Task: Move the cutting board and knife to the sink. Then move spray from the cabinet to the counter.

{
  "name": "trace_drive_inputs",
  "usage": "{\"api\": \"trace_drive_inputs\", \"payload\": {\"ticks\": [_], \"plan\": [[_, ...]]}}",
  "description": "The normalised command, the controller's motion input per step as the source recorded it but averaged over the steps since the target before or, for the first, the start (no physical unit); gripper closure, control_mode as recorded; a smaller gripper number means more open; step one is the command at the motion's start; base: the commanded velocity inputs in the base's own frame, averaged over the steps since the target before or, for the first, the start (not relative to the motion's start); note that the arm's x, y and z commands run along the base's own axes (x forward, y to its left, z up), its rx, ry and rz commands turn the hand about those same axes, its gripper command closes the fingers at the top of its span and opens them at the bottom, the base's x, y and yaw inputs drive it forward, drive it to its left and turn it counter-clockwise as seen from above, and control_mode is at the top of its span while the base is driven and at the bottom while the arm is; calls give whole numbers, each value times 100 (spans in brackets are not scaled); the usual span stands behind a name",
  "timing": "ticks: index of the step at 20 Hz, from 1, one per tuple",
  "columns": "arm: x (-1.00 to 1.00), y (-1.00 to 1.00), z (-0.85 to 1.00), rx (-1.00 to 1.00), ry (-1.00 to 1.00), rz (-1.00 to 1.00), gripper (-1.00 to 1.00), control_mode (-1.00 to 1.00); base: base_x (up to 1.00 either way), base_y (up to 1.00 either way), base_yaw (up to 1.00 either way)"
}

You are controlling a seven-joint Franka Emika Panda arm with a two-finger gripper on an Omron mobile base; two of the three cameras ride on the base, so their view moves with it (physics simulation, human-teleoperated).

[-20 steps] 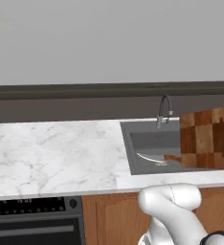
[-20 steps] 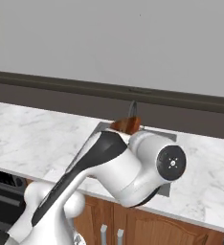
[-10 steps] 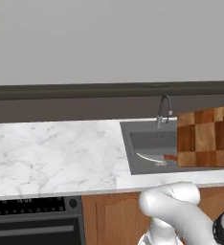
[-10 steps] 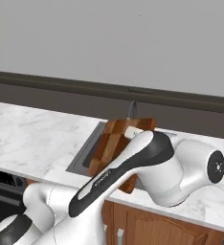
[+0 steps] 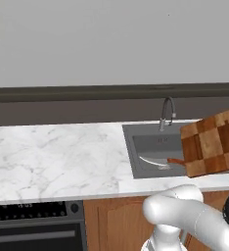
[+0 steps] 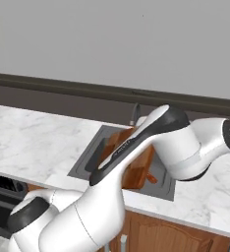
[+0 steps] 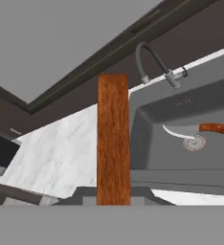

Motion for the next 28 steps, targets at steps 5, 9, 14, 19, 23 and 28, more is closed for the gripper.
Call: {"api": "trace_drive_inputs", "payload": {"ticks": [5,9,14,19,23,28], "plan": [[12,-2,-10,0,6,0,100,-100,0,0,0],[25,-6,-6,0,4,0,100,-100,0,0,0],[47,-7,-5,0,3,0,100,-100,0,0,0],[37,-13,-12,0,1,0,100,-100,0,0,0],[33,-25,-12,0,3,0,100,-100,0,0,0],[28,-29,-8,0,3,0,100,-100,0,0,0]]}}
